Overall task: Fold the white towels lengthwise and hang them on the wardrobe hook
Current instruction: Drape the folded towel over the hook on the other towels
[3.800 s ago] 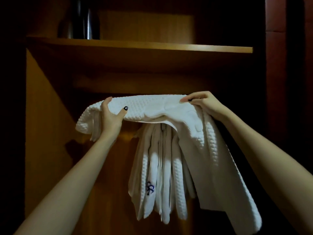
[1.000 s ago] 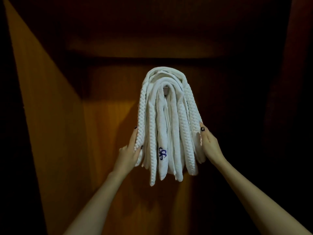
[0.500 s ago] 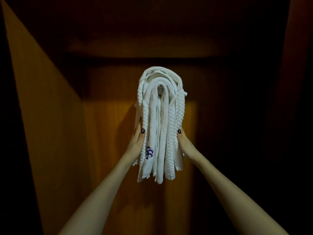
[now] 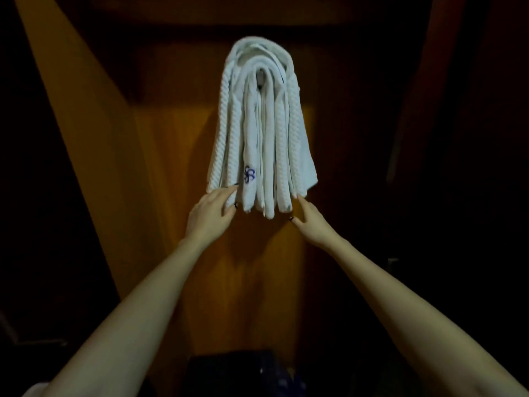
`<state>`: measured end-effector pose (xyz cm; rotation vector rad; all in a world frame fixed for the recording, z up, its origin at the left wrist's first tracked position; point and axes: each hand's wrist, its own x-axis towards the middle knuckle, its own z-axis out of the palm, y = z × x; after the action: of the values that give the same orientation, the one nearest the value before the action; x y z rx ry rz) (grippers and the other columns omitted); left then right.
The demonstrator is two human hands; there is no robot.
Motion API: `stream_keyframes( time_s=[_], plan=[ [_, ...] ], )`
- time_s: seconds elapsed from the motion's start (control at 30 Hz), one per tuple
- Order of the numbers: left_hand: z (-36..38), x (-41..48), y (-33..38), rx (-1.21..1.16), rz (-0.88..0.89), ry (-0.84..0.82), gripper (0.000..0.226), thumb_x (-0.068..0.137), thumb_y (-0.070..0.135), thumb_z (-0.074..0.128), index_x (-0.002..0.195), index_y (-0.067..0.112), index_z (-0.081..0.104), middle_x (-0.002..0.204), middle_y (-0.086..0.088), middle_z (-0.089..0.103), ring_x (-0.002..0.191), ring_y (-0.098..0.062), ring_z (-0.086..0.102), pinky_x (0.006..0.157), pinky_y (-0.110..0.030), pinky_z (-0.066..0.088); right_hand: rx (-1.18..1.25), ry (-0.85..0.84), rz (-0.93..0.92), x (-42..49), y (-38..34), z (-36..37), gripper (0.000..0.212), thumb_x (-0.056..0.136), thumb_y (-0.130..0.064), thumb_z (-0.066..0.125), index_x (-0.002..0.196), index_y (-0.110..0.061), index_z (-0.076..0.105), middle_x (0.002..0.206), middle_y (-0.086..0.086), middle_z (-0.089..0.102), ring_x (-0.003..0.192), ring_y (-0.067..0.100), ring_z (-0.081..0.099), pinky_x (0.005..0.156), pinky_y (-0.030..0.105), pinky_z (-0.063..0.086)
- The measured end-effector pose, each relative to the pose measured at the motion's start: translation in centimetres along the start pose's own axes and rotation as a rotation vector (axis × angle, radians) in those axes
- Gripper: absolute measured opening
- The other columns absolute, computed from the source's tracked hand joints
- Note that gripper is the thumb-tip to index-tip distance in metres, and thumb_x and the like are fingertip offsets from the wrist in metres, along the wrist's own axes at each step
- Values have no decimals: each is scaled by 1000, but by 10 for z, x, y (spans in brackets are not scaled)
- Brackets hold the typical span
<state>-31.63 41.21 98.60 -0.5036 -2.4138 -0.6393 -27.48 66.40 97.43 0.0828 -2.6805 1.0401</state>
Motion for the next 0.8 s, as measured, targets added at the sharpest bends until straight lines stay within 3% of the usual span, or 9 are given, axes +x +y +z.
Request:
stream_keyframes(
  time_s=[0.1, 0.2, 0.33, 0.53, 0.7, 0.8],
  plan=[
    [21, -60, 4, 96, 45, -166, 49, 96, 41, 43, 144, 36, 34, 147, 5, 41, 133, -19, 37, 102, -41, 37, -123, -94, 150, -60, 26, 30, 70, 99, -30, 49, 155, -26, 7, 160, 15, 13, 145, 33, 23, 115, 50, 30],
    [46, -121, 0, 140, 35, -358, 50, 97, 44, 41, 145, 36, 31, 153, 4, 30, 137, -22, 29, 107, -44, 33, -297, -212, 243, -125, 53, 59, 69, 100, -31, 47, 155, -30, 5, 161, 15, 9, 145, 36, 19, 114, 54, 28],
    [86, -199, 2, 151, 83, -598, 52, 98, 43, 40, 147, 35, 26, 155, 3, 22, 139, -24, 25, 108, -44, 31, -401, -370, 321, -202, 94, 92, 69, 99, -32, 46, 155, -29, 6, 160, 16, 13, 144, 39, 20, 113, 55, 27],
    [160, -301, 31, 100, 182, -904, 54, 98, 38, 42, 148, 30, 26, 153, 0, 27, 138, -25, 26, 108, -41, 30, -381, -526, 498, -303, 171, 130, 64, 98, -32, 46, 154, -25, 14, 153, 15, 27, 136, 40, 31, 107, 54, 30],
    [238, -388, 65, 11, 266, -1049, 55, 97, 32, 46, 148, 26, 28, 150, 2, 32, 136, -22, 29, 108, -36, 30, -333, -566, 757, -400, 255, 170, 55, 98, -33, 47, 148, -19, 27, 144, 17, 39, 129, 39, 40, 104, 49, 36],
    [296, -444, 84, -41, 318, -1104, 55, 94, 28, 48, 147, 25, 32, 148, 2, 36, 134, -21, 33, 107, -35, 30, -310, -616, 903, -468, 310, 196, 57, 99, -32, 47, 150, -18, 26, 146, 16, 39, 129, 37, 43, 104, 49, 37]
  ],
)
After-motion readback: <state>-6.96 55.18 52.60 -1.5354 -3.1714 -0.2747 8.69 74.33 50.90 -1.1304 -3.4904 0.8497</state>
